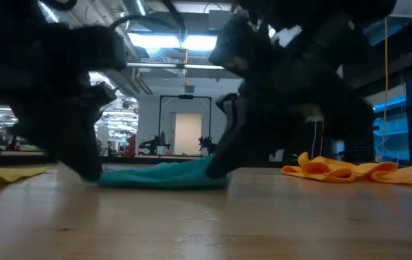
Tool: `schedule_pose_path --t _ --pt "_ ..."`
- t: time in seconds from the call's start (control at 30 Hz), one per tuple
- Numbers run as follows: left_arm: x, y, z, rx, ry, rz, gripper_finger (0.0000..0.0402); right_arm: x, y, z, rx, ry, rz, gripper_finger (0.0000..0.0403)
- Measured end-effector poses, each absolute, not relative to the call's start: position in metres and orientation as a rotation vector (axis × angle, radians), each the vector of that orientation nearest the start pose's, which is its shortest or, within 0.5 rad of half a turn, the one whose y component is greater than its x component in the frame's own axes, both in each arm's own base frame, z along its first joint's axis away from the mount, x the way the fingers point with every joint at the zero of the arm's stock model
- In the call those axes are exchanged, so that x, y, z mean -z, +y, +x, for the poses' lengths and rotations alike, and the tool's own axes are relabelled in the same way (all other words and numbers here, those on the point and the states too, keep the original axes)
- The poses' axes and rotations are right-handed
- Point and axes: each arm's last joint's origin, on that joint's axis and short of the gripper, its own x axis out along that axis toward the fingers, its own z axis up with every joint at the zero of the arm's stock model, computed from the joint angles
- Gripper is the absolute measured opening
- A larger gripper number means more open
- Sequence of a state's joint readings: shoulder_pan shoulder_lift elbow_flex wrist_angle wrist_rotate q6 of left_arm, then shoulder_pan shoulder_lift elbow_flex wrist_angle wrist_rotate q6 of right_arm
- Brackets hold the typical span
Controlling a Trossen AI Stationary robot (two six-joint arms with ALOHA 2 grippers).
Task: Roll microfiber towels into tight, uniform cylinder then place into a basket
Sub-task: Roll the blue microfiber towel
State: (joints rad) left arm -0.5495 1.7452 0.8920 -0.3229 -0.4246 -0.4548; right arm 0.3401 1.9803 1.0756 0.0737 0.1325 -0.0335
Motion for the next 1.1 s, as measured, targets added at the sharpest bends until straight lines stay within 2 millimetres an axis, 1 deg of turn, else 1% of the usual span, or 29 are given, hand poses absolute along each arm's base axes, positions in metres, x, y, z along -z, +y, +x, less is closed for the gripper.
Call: schedule_pose_path --t 0.17,0.3,0.47,0.7,0.8,1.1 --pt "-0.146 -0.156 0.273 -0.15 1.032 0.099 0.0 -0.125 0.126 0.367 -0.161 0.863 -0.128 0.001" --pt "-0.154 -0.158 0.277 -0.183 1.023 0.043 0.0 -0.129 0.127 0.37 -0.12 0.863 -0.046 0.001" --pt "-0.162 -0.16 0.282 -0.204 0.983 0.041 0.0 -0.139 0.128 0.375 -0.021 0.86 0.004 0.001" --pt "-0.16 -0.155 0.278 -0.296 1.013 -0.003 0.0 -0.149 0.132 0.374 0.146 0.896 0.001 0.001" --pt "-0.16 -0.151 0.279 -0.331 1.003 0.0 0.0 -0.152 0.134 0.374 0.184 0.886 -0.001 0.001" --pt "-0.162 -0.145 0.282 -0.426 0.937 0.001 0.0 -0.151 0.129 0.371 0.354 0.857 0.006 0.001"
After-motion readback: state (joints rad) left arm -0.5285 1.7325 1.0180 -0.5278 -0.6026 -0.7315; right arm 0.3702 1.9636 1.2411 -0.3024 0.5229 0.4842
